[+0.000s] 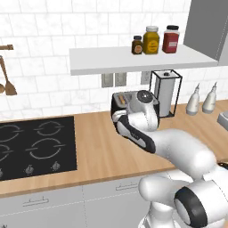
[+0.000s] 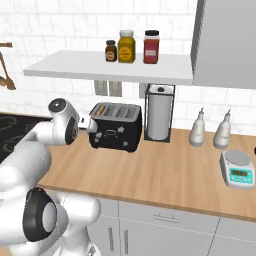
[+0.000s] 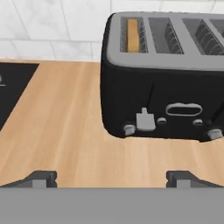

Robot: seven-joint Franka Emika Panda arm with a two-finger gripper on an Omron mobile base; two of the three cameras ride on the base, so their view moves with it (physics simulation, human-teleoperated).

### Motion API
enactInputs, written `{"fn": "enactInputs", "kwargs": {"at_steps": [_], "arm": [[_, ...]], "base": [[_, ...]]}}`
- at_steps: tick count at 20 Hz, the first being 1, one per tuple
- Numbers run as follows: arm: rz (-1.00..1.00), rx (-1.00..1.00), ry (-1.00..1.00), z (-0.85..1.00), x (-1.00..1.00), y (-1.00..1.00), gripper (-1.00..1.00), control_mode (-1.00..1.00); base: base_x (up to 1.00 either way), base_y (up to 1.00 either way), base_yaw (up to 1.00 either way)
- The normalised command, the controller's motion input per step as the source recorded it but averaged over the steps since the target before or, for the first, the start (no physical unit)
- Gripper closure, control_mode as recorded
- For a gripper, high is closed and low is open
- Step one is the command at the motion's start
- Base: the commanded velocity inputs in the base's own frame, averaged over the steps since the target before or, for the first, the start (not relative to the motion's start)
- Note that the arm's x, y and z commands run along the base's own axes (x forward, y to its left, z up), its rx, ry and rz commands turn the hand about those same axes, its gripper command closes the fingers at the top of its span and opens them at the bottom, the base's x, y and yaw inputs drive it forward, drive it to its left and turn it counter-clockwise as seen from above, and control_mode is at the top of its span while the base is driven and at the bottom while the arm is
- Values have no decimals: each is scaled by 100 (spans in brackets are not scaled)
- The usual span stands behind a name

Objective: Start the toaster. Once the lever pops up, take the bread to the plate on the dining counter.

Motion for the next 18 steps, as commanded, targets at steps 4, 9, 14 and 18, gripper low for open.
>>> {"fn": "enactInputs", "kwargs": {"at_steps": [4,9,14,18], "arm": [[0,0,-27,60,-23,16,-100,-100],[5,0,-15,63,-17,29,-100,-100],[7,0,-6,66,-15,35,-100,-100],[4,-1,0,47,-21,49,-100,-100]], "base": [[0,0,0],[0,0,0],[0,0,0],[0,0,0]]}}
